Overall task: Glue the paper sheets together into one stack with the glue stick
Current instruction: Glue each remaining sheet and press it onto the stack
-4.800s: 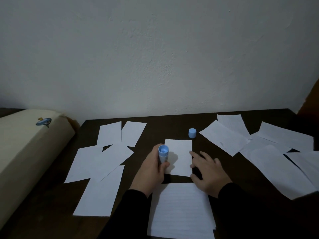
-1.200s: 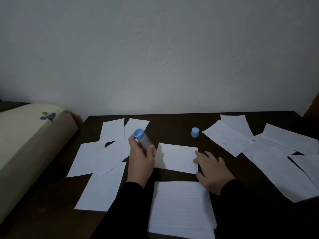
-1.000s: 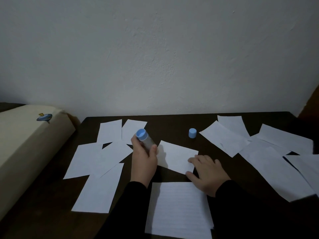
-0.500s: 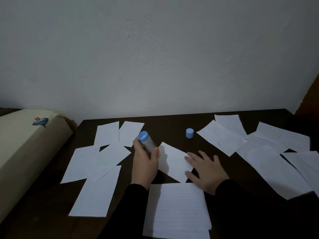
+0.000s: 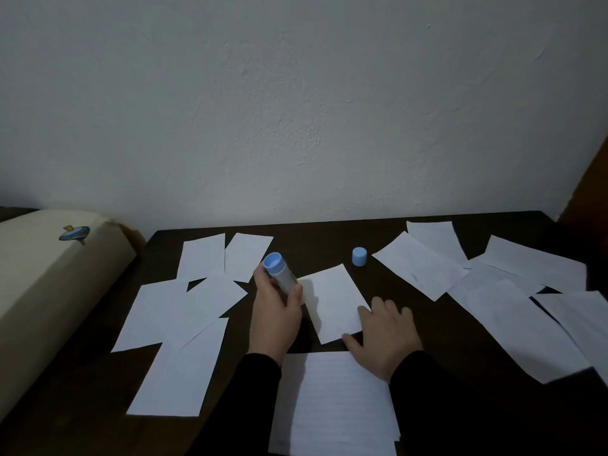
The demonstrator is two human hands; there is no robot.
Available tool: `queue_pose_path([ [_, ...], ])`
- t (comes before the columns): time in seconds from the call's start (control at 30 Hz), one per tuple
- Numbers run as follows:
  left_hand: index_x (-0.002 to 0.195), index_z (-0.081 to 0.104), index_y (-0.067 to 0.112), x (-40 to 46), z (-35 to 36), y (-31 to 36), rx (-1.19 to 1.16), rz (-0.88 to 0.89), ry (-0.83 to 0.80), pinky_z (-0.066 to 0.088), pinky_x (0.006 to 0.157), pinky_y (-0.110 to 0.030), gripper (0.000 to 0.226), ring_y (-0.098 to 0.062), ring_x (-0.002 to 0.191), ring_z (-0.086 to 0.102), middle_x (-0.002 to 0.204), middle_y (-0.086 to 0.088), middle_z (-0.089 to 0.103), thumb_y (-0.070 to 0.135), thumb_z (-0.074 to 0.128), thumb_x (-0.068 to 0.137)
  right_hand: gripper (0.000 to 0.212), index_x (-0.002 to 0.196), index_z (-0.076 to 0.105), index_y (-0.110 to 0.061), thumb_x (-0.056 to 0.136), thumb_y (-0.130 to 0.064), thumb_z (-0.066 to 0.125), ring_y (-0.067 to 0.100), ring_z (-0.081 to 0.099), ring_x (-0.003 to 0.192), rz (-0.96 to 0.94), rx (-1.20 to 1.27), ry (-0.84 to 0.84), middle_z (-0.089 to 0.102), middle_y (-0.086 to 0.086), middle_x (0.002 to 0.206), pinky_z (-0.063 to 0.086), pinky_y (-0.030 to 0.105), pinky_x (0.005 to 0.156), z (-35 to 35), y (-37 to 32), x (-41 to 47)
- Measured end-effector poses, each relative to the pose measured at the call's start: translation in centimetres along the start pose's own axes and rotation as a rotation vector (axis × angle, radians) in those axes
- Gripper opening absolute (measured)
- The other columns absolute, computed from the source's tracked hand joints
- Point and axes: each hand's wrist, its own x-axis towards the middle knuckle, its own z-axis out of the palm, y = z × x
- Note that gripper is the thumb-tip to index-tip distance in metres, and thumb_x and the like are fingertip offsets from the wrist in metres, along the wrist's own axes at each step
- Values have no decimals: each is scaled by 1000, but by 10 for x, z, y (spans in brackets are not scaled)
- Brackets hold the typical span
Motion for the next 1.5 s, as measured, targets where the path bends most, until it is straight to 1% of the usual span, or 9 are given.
queue_pose_path([
  [0.17,142,16,32,0,0,1,1,7,-6,44,104,-42,65,-25,129,47,143,-5,45,21,58,93,70,136,40,-20,87,-70,40,19,43,120,158,195,23,46,3,129,35,38,100,-2,7,15],
  [0.37,144,15,31,0,0,3,-5,-2,-16,44,104,-42,68,-24,130,46,145,-5,43,21,59,93,72,129,47,-16,82,-69,54,21,47,119,298,292,-105,50,6,127,37,40,102,-15,8,39],
  [0.67,144,16,30,-4,-6,8,-45,-4,-44,43,104,-45,68,-25,130,47,144,-5,45,20,59,93,54,134,44,-14,89,-34,65,25,48,123,351,359,-201,51,8,132,38,44,106,-22,-9,53],
  [0.77,144,17,29,-6,-9,9,-52,6,-51,43,105,-44,67,-24,130,46,143,-5,45,19,59,93,49,134,45,-12,90,-26,62,26,49,122,374,303,-216,51,10,131,39,45,106,-25,-8,52],
  [1.0,145,16,30,-7,-14,10,-48,11,-58,43,105,-42,69,-24,132,44,146,-4,42,19,59,93,54,136,42,-9,88,-20,63,26,43,126,422,243,-279,41,13,137,40,43,106,-31,-9,57],
  [1.13,144,17,29,-5,-18,9,-58,11,-49,44,104,-44,68,-24,130,46,145,-4,44,20,59,93,50,132,46,-8,87,-19,65,24,51,122,382,324,-324,54,10,129,41,38,107,-31,-4,60],
  [1.23,144,16,29,-5,-18,9,-70,16,-57,44,105,-43,68,-24,131,45,145,-4,43,19,59,93,40,122,51,-13,87,-24,66,19,55,108,355,446,-262,57,4,114,45,31,98,-23,5,58],
  [1.33,145,17,29,-6,-17,10,-69,29,-67,43,105,-42,67,-23,131,45,144,-3,44,20,59,93,28,110,54,-14,93,-35,57,17,55,100,333,550,-202,58,4,106,46,32,94,-15,14,53],
  [1.5,145,17,29,-6,-10,10,-83,48,-105,42,105,-40,66,-22,130,45,144,-3,44,19,58,93,12,91,55,-13,93,-23,48,16,51,84,298,732,-145,53,4,88,44,30,83,-10,35,36],
])
